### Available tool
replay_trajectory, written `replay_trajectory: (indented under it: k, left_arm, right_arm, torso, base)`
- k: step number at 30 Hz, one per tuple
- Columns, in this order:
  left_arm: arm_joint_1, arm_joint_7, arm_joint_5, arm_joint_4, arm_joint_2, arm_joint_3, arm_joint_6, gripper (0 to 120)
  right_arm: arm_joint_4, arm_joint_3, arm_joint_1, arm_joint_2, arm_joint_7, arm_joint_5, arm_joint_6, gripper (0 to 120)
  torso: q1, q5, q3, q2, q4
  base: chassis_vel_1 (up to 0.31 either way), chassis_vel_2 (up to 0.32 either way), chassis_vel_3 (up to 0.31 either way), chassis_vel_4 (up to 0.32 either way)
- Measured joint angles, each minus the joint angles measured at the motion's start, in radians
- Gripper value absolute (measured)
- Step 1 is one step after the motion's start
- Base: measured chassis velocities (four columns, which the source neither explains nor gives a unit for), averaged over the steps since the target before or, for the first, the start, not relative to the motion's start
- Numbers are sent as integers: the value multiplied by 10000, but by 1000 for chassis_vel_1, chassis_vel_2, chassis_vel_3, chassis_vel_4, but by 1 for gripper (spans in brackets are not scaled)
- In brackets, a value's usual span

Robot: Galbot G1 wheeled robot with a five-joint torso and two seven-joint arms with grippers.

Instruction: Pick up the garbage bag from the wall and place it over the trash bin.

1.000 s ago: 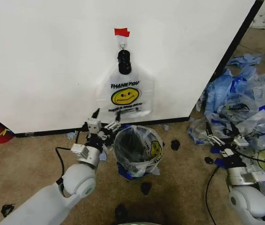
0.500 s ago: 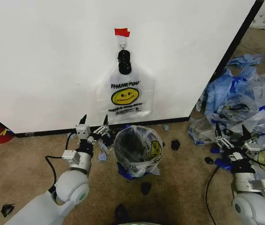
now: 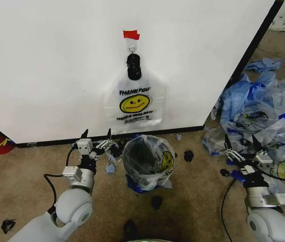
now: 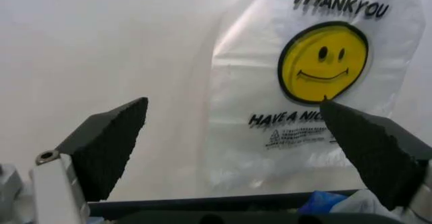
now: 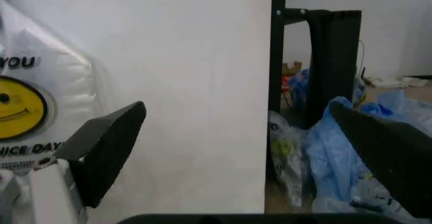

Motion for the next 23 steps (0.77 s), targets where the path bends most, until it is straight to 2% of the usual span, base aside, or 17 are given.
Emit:
replay_trajectory:
  k: [23]
  left_arm:
    - [6,9,20,-49,-4,-17,52,100]
  right_arm:
    - [-4,17,-9,-12,-29,29,-28,100]
  torso:
    - [0,2,0,0,0]
  base:
    - [0,0,0,0]
